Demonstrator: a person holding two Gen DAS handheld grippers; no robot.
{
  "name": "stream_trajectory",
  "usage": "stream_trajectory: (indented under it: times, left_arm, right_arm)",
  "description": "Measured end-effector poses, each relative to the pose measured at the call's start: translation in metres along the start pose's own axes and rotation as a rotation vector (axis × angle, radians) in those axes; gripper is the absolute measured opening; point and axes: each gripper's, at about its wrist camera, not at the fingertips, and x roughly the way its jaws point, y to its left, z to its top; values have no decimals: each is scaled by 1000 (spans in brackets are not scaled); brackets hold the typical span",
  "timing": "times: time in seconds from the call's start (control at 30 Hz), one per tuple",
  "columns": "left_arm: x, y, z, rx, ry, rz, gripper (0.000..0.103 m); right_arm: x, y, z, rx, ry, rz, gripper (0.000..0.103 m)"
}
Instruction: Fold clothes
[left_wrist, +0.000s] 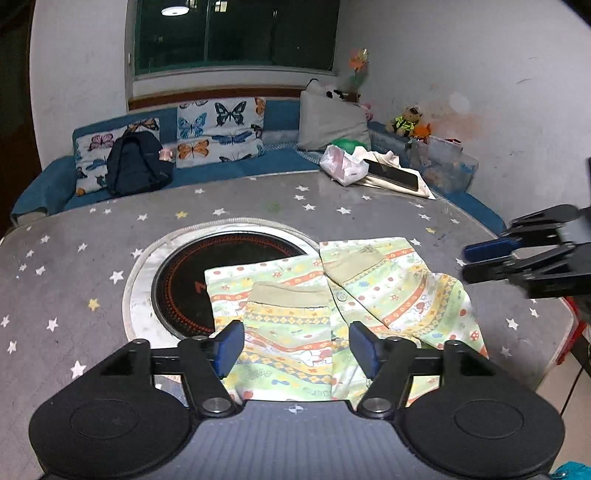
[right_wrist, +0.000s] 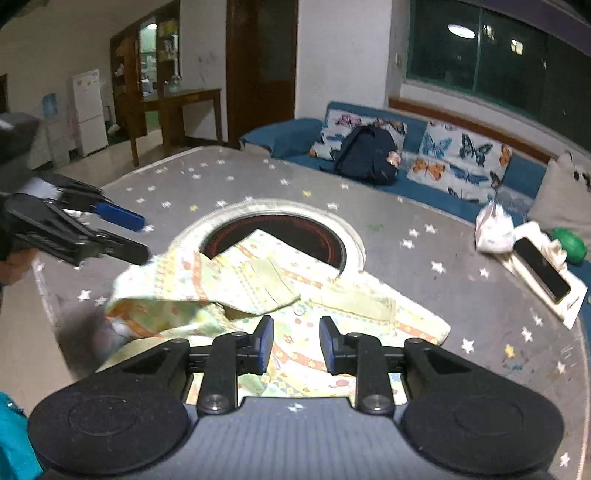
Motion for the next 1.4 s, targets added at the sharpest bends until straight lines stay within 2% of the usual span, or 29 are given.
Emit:
stream_trajectory:
  times: [0.13,0.33,0.43,0.5,0.63,0.73,0.87,0.97,1.1,1.2,1.27,1.3,1.4]
  left_arm:
    - [18,3,-2,-30,19,4,65]
    - [49,8,5,-107,51,-36,46]
    - [61,2,12,-105,65,-46,45]
    - [69,-4,15,-94,75,-49,45]
    - [88,-16,19,-76,104,-56,46]
    - [104,-22,22,-62,126,-45,46]
    - [126,-29,22,-28,156,-25,46]
    - [144,-30,19,-28,184,-23,46]
    - [163,-26,13,-40,233,-3,45]
    - [168,-24,11,-34,225,17,46]
    - [168,-23,10,-30,223,16,46]
    - [168,-23,10,-22,219,21,45]
    - [168,-25,10,11,207,41,34]
  right_arm:
    - [44,-14,2,35,32,-15,26]
    - [100,-30,4,104,77,-25,27]
    - [122,-31,5,120,93,-13,28]
    - [136,-29,6,123,104,-11,33]
    - [159,-23,0,106,132,-24,34]
    - [159,-19,-1,98,119,-31,33]
    - [153,-24,-7,130,105,-20,22]
    - [149,-32,-8,172,97,0,20]
    - [147,-24,-11,118,96,-37,19]
    - [149,-14,-11,58,95,-73,17]
    - [148,-11,-12,29,85,-86,5]
    - [148,-12,-13,22,82,-90,4]
    - [140,-18,-14,40,66,-105,2]
